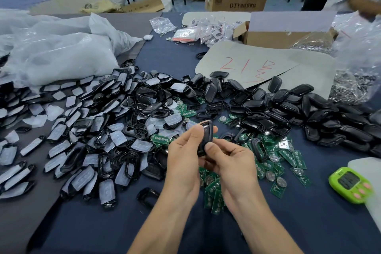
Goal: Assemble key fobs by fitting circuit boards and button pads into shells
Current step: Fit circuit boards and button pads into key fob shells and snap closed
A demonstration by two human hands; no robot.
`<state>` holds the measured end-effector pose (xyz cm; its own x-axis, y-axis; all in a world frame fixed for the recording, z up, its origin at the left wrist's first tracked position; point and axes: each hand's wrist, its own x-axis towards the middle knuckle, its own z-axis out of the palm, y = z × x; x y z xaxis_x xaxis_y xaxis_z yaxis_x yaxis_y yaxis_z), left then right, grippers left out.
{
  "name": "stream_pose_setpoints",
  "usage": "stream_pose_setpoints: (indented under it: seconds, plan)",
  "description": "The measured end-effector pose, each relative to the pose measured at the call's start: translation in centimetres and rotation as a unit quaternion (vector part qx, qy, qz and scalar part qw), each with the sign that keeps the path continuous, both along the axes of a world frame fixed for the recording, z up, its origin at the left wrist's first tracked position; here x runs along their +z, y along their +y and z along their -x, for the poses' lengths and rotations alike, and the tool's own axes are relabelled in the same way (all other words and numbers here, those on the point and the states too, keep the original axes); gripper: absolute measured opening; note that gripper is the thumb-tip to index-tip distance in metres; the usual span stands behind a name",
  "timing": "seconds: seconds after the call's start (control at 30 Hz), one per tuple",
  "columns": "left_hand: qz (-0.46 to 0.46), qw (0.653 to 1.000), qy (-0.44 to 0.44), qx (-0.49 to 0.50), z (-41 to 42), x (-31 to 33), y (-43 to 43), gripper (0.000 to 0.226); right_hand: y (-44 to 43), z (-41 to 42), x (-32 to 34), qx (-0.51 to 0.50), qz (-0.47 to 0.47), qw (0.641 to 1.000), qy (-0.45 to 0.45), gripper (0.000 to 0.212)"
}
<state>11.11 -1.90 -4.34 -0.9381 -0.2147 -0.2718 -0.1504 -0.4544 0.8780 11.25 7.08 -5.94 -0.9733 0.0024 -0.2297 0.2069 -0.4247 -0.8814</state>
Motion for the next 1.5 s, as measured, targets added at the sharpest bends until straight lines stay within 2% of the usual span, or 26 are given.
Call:
stream_pose_setpoints:
  seconds: [0.13, 0.23, 0.37, 0.43, 0.5, 0.53, 0.6, 0.63, 0.67, 0.7, 0.77, 0.83, 0.9, 0.93, 0.97, 1.03, 1.07, 1.1, 1.13, 1.23, 1.37, 1.43, 1.5]
  plan:
    - [0.002, 0.997, -0.014, 0.070, 0.2, 0.3, 0.7, 0.044, -0.8, -0.6, -0.1, -0.015, -0.021, 0.999, 0.029, 0.031]
    - [-0.018, 0.995, -0.015, 0.095, 0.4, 0.6, 0.8, 0.045, -1.1, -0.4, -0.2, -0.025, -0.016, 0.999, 0.028, 0.033]
    - [0.012, 0.998, -0.020, 0.066, 1.1, 0.1, 0.3, 0.040, -0.9, 0.2, -0.3, 0.009, -0.012, 1.000, -0.003, 0.025]
    - [0.052, 0.998, -0.028, 0.036, 1.2, -0.6, -0.3, 0.034, 0.4, 1.1, -0.4, 0.074, -0.063, 0.995, -0.038, 0.015]
    - [0.101, 0.995, -0.020, 0.016, 1.2, -1.4, -1.2, 0.032, 3.0, 2.6, -0.2, 0.081, -0.081, 0.991, -0.069, 0.015]
    - [0.120, 0.993, -0.013, 0.012, 1.1, -1.6, -1.6, 0.034, 4.4, 3.5, 0.0, 0.054, -0.021, 0.995, -0.075, 0.019]
    - [0.143, 0.990, -0.004, 0.019, 1.1, -2.2, -2.0, 0.031, 6.8, 4.9, 0.2, -0.027, 0.146, 0.987, -0.058, 0.040]
    - [0.145, 0.989, -0.001, 0.025, 1.2, -2.6, -2.1, 0.026, 7.6, 5.5, 0.1, -0.053, 0.158, 0.985, -0.040, 0.051]
    - [0.150, 0.988, 0.001, 0.028, 1.3, -2.9, -2.1, 0.022, 8.0, 5.9, -0.2, -0.058, 0.103, 0.993, -0.029, 0.055]
    - [0.164, 0.986, 0.002, 0.028, 1.5, -3.3, -2.0, 0.021, 8.1, 6.2, -0.6, -0.050, 0.007, 0.999, -0.021, 0.051]
    - [0.222, 0.975, 0.005, 0.010, 1.6, -3.9, -1.8, 0.026, 8.1, 6.3, -1.4, -0.030, -0.222, 0.974, 0.005, 0.040]
    - [0.325, 0.946, 0.006, -0.021, 1.7, -4.3, -1.6, 0.034, 8.3, 6.4, -1.9, -0.037, -0.400, 0.915, 0.044, 0.044]
    - [0.461, 0.885, 0.025, -0.055, 1.8, -4.6, -1.3, 0.037, 8.2, 6.8, -1.8, 0.003, -0.524, 0.849, 0.069, 0.050]
    - [0.522, 0.847, 0.047, -0.084, 2.0, -4.9, -1.1, 0.037, 7.7, 7.0, -1.8, 0.058, -0.570, 0.816, 0.075, 0.054]
    - [0.572, 0.808, 0.068, -0.126, 2.1, -5.3, -0.8, 0.040, 7.2, 7.2, -1.9, 0.124, -0.605, 0.783, 0.076, 0.057]
    - [0.654, 0.718, 0.082, -0.225, 2.3, -6.5, -0.4, 0.062, 6.3, 7.5, -1.8, 0.225, -0.656, 0.717, 0.077, 0.062]
    - [0.697, 0.664, 0.073, -0.260, 2.2, -7.0, -0.5, 0.072, 6.0, 7.6, -1.7, 0.246, -0.670, 0.696, 0.080, 0.064]
    - [0.725, 0.627, 0.066, -0.275, 2.1, -7.4, -0.6, 0.077, 6.0, 7.6, -1.6, 0.251, -0.676, 0.688, 0.083, 0.064]
    - [0.740, 0.609, 0.064, -0.277, 2.1, -7.6, -0.8, 0.079, 6.0, 7.6, -1.7, 0.244, -0.679, 0.687, 0.085, 0.063]
    - [0.757, 0.591, 0.072, -0.268, 2.6, -7.8, -1.6, 0.072, 6.3, 7.4, -2.3, 0.165, -0.691, 0.696, 0.100, 0.050]
    - [0.763, 0.586, 0.078, -0.261, 3.4, -8.1, -2.3, 0.063, 6.8, 6.3, -2.5, 0.060, -0.663, 0.735, 0.126, 0.036]
    - [0.766, 0.590, 0.077, -0.242, 3.9, -8.1, -2.2, 0.061, 7.5, 5.3, -2.4, 0.058, -0.687, 0.713, 0.128, 0.026]
    - [0.763, 0.609, 0.059, -0.208, 4.8, -7.5, -2.2, 0.059, 8.1, 4.3, -2.3, 0.104, -0.723, 0.673, 0.116, 0.033]
